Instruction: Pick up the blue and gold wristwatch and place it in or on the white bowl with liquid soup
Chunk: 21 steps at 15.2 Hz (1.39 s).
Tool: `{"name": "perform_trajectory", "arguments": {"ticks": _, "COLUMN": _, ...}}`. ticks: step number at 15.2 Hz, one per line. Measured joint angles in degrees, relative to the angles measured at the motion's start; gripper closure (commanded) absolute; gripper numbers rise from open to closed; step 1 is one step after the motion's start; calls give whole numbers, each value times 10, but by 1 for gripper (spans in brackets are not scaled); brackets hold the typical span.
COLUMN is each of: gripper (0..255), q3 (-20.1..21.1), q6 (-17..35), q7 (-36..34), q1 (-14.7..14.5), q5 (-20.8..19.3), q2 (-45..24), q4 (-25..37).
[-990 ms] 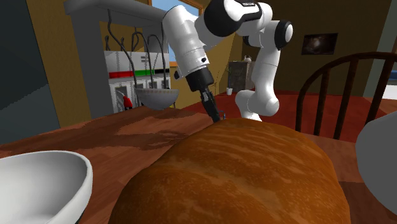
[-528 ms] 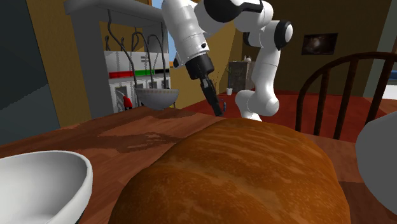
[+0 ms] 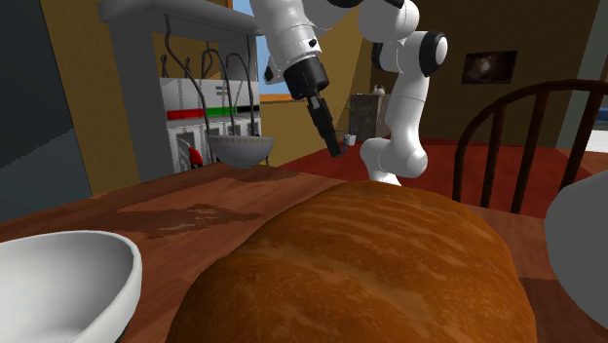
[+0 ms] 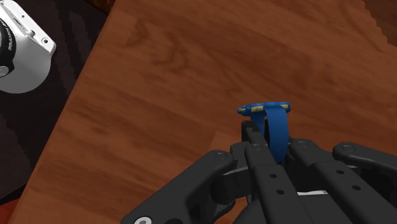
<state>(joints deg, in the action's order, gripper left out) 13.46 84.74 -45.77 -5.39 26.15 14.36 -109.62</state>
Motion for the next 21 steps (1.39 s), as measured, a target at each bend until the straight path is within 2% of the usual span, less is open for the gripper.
{"name": "perform_trajectory", "arguments": {"ticks": 11, "gripper": 255, "q3": -6, "q6": -75, "q7": -30, "q1": 1, "q5": -1, "q2": -17, "q4": 97}}
{"name": "perform_trajectory", "arguments": {"ticks": 21, "gripper": 255, "q3": -83, "q6": -131, "q7": 87, "q1": 53, "q5": -45, "q2": -43, "q4": 130}}
